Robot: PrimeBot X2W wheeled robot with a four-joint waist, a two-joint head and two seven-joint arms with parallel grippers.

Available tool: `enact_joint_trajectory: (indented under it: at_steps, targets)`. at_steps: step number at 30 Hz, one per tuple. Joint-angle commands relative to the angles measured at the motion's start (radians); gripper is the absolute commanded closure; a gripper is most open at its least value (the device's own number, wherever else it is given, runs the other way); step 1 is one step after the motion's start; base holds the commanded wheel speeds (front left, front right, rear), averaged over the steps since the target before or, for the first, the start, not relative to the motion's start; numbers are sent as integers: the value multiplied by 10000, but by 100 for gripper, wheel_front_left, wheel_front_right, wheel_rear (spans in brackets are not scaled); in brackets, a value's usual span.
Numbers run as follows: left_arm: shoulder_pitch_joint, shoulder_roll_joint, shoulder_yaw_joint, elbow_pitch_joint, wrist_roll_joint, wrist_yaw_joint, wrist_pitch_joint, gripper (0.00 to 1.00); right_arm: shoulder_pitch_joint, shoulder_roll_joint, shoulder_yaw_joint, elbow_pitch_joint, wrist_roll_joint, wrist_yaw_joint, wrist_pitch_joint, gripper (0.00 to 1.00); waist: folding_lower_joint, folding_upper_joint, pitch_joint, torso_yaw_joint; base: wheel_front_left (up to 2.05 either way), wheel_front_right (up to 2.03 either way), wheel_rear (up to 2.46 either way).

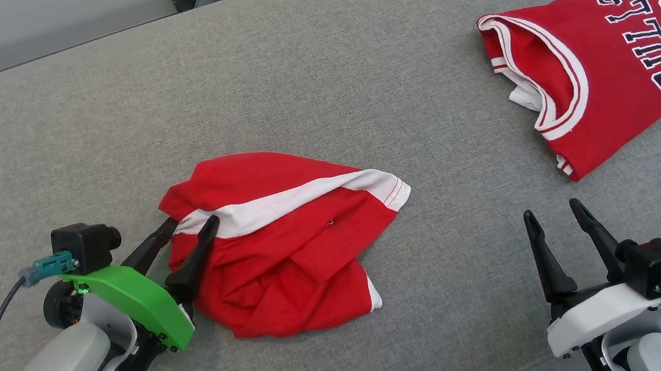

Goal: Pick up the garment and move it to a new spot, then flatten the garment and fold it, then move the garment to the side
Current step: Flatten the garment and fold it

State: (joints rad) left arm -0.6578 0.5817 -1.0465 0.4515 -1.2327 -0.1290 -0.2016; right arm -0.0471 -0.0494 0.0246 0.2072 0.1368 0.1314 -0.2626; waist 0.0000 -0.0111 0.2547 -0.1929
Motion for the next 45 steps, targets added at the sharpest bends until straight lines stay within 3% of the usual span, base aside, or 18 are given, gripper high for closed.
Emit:
enact_joint_trajectory:
  at_steps: [1, 6, 7, 8, 9, 10, 22, 26, 30, 33, 38, 45]
  targets:
    - [-181, 5, -93, -102, -108, -29, 4, 0, -138, -25, 16, -7, 22, -16, -29, 0, 0, 111, 30, -26, 0, 0, 0]
    - [-384, -33, -343, -115, -282, -29, -163, 0, -181, -27, 21, -3, -57, -16, -29, 0, 0, 111, 42, -89, 0, 0, 0]
    - [-413, -20, -409, -155, -280, -29, -213, 22, -170, -25, 10, -10, -73, -16, -27, 0, 0, 111, 38, -96, 0, 0, 0]
    - [-452, -2, -445, -172, -314, -29, -231, 54, -155, -25, -2, -14, -71, -16, -29, 0, 0, 111, 33, -100, 0, 0, 0]
    - [-481, 16, -489, -206, -363, -29, -254, 94, -134, -25, -12, -16, -65, -16, -29, 0, 0, 111, 26, -100, 0, 0, 0]
    - [-512, 41, -549, -247, -416, -30, -278, 100, -110, -25, -26, -17, -76, -16, -29, 0, 0, 111, 18, -97, 0, 0, 0]
    - [-995, 417, -1148, -646, -639, -30, -362, 100, -22, -27, -11, 11, -20, -16, -29, 0, 0, 111, -153, -29, 0, 0, 0]
    - [-1677, 835, -1212, -714, -358, -29, 8, 100, 65, -25, -10, 71, -24, -16, -29, 0, 0, 111, -321, 21, 0, 0, 0]
    - [-2257, 762, -1170, -803, -335, 90, 465, 100, 164, -27, 5, 119, 19, -16, -29, 0, 0, 111, -482, 65, 0, 0, 0]
    - [-2891, 684, -1109, -898, -146, 425, 855, 100, 217, -25, 67, 158, 48, -16, -29, 0, 0, 111, -626, 92, 0, 0, 0]
    - [-3301, 516, -1350, -1361, 216, 1341, 1580, 100, 367, -27, 122, 167, 108, -16, -29, 0, 0, 111, -830, 68, 0, 0, 0]
    - [-2069, 1744, -2037, -3137, 701, 2566, 2738, 100, 658, -25, -86, 237, 178, -16, -29, 0, 0, 111, -821, 127, 0, 0, 0]
